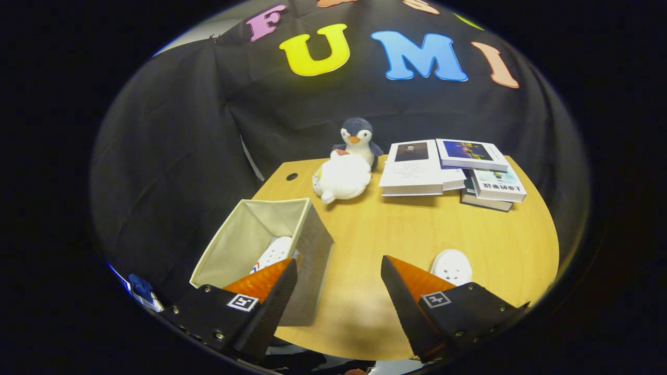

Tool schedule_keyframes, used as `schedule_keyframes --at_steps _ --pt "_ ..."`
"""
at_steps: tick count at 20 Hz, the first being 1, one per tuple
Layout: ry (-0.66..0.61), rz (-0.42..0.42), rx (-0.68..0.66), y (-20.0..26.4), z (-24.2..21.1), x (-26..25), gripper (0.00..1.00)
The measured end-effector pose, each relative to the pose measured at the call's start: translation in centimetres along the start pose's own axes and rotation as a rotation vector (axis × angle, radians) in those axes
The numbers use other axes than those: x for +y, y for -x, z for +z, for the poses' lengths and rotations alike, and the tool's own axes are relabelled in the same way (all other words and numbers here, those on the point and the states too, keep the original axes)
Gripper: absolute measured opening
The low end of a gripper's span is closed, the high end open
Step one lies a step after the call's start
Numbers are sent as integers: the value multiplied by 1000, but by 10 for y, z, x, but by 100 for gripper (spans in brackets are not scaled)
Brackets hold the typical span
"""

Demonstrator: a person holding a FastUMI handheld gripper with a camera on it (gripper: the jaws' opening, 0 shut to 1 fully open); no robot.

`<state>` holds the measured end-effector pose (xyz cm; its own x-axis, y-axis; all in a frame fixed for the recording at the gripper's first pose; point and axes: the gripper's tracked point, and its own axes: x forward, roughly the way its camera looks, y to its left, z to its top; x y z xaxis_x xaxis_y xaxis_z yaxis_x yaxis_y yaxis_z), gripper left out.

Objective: Open the storage box then place both shoes into the box .Put the left shoe in first, then the right shoe, with the right side of both shoes facing outward in a uniform manner.

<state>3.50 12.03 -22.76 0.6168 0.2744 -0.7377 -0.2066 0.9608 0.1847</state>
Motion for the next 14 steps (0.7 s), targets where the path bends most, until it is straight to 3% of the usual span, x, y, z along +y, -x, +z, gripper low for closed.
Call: schedule_keyframes --at_steps 14 --pt "-19 -233 55 20 -53 -151 98"
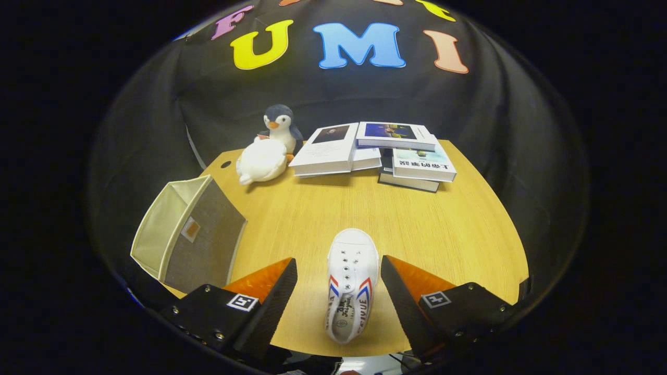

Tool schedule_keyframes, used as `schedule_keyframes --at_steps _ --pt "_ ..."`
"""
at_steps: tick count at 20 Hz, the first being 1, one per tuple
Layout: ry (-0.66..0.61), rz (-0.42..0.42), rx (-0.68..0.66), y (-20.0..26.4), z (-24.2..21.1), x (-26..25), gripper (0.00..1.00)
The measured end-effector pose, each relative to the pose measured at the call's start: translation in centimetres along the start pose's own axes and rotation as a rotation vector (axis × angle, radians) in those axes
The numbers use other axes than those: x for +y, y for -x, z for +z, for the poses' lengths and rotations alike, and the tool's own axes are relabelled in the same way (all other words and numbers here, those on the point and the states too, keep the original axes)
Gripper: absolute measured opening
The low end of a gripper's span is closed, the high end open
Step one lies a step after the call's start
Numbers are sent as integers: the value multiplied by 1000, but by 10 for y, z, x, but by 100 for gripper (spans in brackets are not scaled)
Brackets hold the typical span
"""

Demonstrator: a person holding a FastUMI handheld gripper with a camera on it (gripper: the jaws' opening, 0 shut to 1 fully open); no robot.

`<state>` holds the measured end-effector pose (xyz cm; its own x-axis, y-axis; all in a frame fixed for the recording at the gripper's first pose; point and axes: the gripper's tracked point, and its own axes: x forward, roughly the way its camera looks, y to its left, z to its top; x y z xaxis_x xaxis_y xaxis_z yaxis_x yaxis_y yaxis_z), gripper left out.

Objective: Open the storage box then place both shoes into the box .Put the left shoe in first, then the right shoe, with the right side of both shoes facing outward in a uniform manner.

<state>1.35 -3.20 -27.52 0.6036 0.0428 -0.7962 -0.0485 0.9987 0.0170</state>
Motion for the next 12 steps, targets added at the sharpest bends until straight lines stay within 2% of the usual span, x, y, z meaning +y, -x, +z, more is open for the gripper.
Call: schedule_keyframes --at_steps 7,12 --pt "54 -64 108 -24 -43 -41 98" --pt "87 -62 199 -44 -74 -48 98"
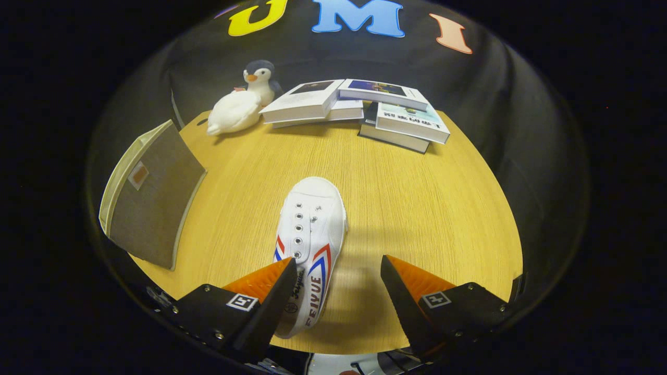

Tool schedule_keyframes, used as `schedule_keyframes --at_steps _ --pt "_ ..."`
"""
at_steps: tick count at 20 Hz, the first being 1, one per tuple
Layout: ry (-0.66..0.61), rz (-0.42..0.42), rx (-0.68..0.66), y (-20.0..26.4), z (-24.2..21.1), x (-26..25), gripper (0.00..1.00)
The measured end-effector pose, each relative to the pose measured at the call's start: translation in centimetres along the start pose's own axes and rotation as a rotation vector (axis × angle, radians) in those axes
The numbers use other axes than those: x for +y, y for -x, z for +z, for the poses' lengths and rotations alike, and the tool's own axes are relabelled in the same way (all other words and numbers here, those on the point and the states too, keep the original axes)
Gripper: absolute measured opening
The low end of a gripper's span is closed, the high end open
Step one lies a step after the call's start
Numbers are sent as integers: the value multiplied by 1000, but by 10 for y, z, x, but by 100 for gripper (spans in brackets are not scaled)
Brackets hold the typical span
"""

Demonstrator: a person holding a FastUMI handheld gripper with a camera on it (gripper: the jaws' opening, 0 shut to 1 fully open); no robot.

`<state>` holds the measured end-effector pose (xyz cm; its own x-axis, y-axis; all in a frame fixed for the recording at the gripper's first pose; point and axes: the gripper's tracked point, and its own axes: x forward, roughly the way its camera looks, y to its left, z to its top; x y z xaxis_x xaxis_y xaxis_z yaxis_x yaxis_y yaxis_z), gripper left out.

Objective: Open the storage box then place both shoes into the box .Put the left shoe in first, then the right shoe, with the right side of both shoes facing outward in a uniform manner.

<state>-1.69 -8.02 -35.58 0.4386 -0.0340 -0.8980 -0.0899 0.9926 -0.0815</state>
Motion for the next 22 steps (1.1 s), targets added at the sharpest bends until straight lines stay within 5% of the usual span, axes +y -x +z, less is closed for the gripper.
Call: schedule_keyframes --at_steps 8,11,12,14,16,17,22 --pt "-3 47 92 -26 -18 7 94" --pt "5 76 94 -26 -18 12 72" --pt "-16 93 100 -30 -14 20 72" --pt "2 73 101 -32 -21 22 33" --pt "30 22 83 -19 -16 14 33" --pt "12 21 78 -27 -19 15 6" --pt "-56 23 47 -18 -13 20 0"
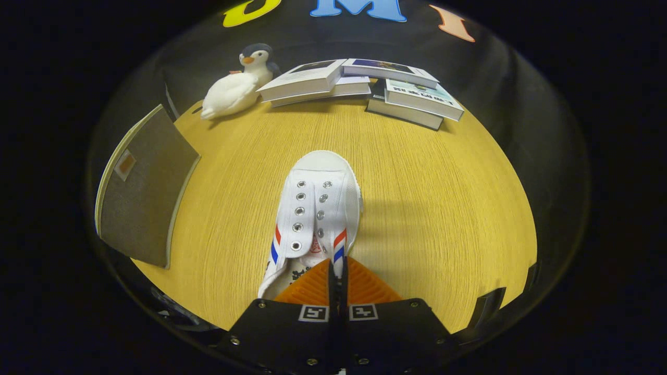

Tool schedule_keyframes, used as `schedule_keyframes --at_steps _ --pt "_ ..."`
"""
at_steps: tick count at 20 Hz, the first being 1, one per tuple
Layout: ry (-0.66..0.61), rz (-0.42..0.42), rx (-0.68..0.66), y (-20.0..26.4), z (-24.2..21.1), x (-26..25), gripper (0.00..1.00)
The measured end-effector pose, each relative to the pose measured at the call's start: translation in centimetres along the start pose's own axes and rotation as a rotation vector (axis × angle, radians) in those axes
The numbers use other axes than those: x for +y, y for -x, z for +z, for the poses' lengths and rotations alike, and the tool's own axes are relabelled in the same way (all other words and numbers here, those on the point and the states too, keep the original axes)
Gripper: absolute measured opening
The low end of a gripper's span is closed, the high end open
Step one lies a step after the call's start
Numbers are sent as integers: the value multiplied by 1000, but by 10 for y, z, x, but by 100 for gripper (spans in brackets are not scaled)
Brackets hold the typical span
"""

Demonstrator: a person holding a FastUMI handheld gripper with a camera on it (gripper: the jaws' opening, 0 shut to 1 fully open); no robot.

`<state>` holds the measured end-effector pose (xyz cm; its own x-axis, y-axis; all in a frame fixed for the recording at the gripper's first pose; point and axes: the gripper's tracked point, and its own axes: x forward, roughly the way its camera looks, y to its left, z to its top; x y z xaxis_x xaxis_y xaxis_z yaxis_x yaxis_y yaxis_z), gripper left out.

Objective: Open the storage box then place both shoes into the box .Put the left shoe in first, then the right shoe, with the right side of both shoes facing outward in a uniform manner.

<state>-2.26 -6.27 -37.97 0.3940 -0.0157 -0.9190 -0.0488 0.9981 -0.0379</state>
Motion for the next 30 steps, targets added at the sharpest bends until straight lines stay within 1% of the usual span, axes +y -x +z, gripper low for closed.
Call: schedule_keyframes --at_steps 6,8,10,11,14,18,20,24,30 --pt "-119 75 -27 23 12 19 0" --pt "-175 110 -55 36 22 27 0" --pt "-209 155 -60 47 31 38 0" --pt "-221 162 -81 53 37 41 0" --pt "-212 177 -108 70 53 54 0" --pt "-223 225 -136 92 73 82 0" --pt "-208 241 -143 101 82 96 0" --pt "-181 287 -177 122 102 132 0" --pt "-152 360 -190 142 122 191 0"
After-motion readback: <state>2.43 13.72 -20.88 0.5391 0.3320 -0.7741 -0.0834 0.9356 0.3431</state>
